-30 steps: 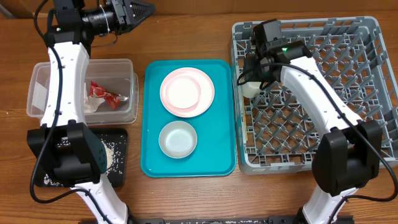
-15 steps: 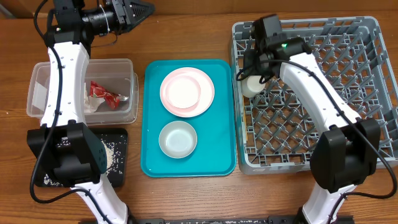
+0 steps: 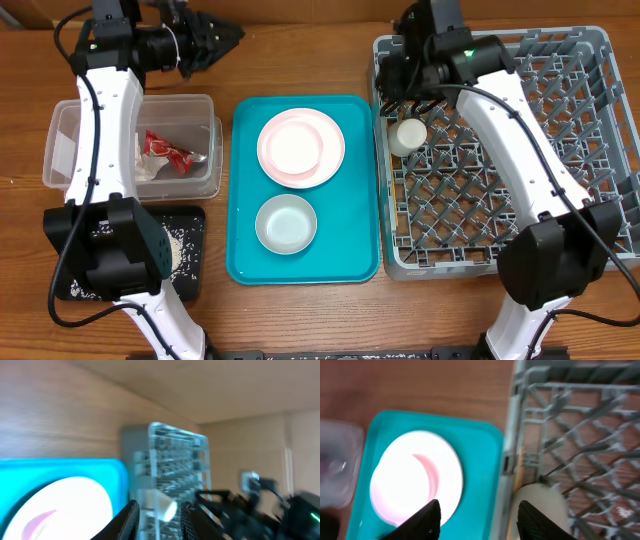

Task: Sort waste into correct bins and load items into the dishwasher
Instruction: 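Move the right gripper left over the white bowl on the teal tray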

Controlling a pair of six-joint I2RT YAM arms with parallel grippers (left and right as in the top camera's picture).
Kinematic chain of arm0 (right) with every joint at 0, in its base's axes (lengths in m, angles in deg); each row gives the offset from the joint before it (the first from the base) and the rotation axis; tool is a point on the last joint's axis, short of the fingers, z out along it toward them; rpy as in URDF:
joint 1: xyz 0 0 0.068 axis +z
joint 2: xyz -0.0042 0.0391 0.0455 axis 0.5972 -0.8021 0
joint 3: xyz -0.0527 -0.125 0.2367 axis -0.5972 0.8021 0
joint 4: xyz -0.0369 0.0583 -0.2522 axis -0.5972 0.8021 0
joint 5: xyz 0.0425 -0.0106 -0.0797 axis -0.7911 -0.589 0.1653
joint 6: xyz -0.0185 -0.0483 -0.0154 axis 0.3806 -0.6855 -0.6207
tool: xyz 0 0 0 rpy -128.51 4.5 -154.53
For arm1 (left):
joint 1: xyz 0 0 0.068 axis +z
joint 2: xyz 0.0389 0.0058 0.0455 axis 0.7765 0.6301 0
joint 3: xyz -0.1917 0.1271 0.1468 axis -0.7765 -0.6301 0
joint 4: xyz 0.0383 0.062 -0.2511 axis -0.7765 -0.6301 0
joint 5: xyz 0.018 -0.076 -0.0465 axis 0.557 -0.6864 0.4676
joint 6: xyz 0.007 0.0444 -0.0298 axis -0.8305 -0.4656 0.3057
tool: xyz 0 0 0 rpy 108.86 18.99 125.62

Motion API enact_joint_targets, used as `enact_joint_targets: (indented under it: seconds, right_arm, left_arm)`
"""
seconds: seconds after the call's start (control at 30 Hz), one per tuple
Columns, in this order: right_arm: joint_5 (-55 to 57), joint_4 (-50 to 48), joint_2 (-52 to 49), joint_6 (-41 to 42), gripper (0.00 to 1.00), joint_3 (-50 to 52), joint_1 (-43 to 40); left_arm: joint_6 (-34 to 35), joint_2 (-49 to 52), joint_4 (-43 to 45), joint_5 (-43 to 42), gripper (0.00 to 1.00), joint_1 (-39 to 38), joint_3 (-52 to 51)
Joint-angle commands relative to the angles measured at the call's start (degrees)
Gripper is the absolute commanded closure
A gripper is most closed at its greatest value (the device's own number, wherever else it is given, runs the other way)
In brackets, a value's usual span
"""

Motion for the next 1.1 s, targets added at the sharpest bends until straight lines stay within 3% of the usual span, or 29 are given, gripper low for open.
enact_joint_targets:
  seconds: [0.0,0.17,0.37,0.53,1.07]
  right_arm:
    - [-3.9,1.6,0.6,-5.4,0.47,-1.2,3.0]
    - [-3.9,6.0,0.6,-12.9,0.47,-1.2,7.4]
    - [-6.5,7.2,0.6,-12.9,0.48,-1.2,11.3]
    - [-9.1,9.0,0.6,-12.9,0.48,-0.6,14.0]
    - [-20.6,12.0,0.5,-12.9,0.48,7.3,19.6]
  left_arm:
    - [-1.3,0.7,-3.9,11.6,0.70,0.2,1.0]
    - [-2.6,0.6,-6.8,15.9,0.69,0.0,1.2]
    - [-5.9,0.5,-8.7,21.4,0.67,-0.6,3.3]
    - [-6.5,0.5,-8.4,32.2,0.64,0.2,4.0]
    - [-6.0,0.5,4.5,35.3,0.60,4.8,4.1]
